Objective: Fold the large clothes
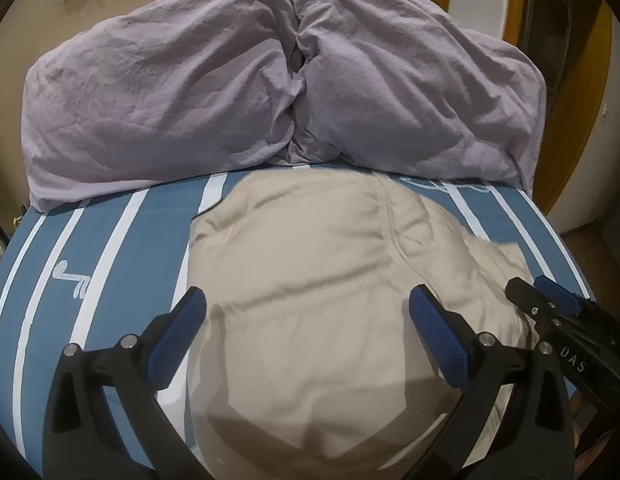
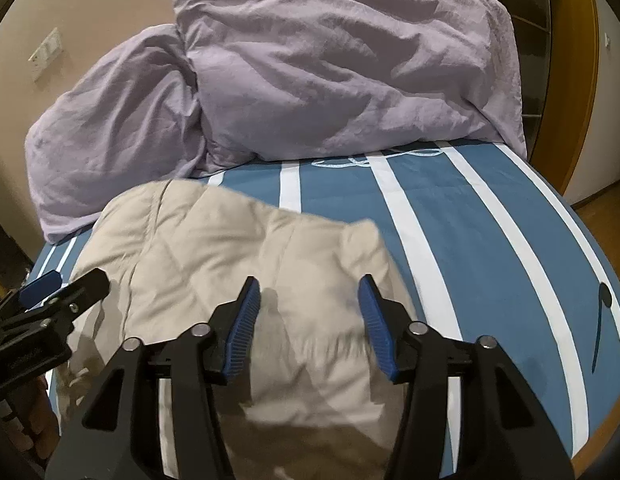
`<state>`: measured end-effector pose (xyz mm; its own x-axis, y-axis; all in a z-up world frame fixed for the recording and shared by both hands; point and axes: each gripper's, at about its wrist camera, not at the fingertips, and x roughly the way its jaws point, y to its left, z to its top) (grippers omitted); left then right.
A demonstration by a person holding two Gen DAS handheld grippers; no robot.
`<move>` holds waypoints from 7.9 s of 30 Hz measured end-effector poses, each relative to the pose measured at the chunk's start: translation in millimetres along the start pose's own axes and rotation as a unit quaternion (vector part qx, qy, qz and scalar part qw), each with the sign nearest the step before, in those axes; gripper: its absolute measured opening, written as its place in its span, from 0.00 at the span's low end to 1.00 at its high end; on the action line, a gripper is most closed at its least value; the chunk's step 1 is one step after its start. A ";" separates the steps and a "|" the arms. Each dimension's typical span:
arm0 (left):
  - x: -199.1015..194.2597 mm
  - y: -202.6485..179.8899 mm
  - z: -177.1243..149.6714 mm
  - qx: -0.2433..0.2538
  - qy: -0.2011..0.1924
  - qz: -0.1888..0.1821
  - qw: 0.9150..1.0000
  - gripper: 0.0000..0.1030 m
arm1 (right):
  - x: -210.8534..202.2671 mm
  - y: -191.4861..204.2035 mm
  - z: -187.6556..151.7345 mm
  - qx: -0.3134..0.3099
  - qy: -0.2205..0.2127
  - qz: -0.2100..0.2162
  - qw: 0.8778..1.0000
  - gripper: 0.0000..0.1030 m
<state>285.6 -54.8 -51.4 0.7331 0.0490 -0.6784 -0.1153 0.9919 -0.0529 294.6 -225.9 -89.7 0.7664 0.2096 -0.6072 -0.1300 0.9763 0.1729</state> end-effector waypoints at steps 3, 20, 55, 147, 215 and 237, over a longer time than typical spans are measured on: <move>-0.8 -4.2 -11.6 0.004 0.004 0.003 1.000 0.98 | -0.9 0.1 -11.9 0.007 0.004 -0.003 1.000 0.57; 5.1 -11.0 -30.4 0.036 0.001 0.022 0.999 0.98 | 12.8 6.2 -36.6 0.002 0.004 -0.024 1.000 0.57; -0.9 65.2 6.3 -0.080 0.072 -0.035 0.994 0.98 | 28.9 -69.1 2.4 0.124 0.120 0.104 0.979 0.92; 64.2 110.1 78.3 -0.015 -0.021 0.031 0.999 0.96 | 85.0 111.9 76.4 -0.084 -0.008 0.024 0.996 0.68; -150.2 87.4 -87.2 -0.067 0.009 -0.036 0.997 0.98 | -109.7 82.4 -69.4 -0.032 0.084 0.104 0.991 0.99; -156.1 80.8 -97.3 -0.070 0.006 -0.048 0.996 0.98 | -113.8 87.6 -73.7 -0.040 0.076 0.108 0.990 0.99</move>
<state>96.7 6.3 -21.0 0.7369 -0.0482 -0.6743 -0.1377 0.9659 -0.2194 149.6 -160.3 -62.6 0.6134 0.4132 -0.6731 -0.3347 0.9079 0.2523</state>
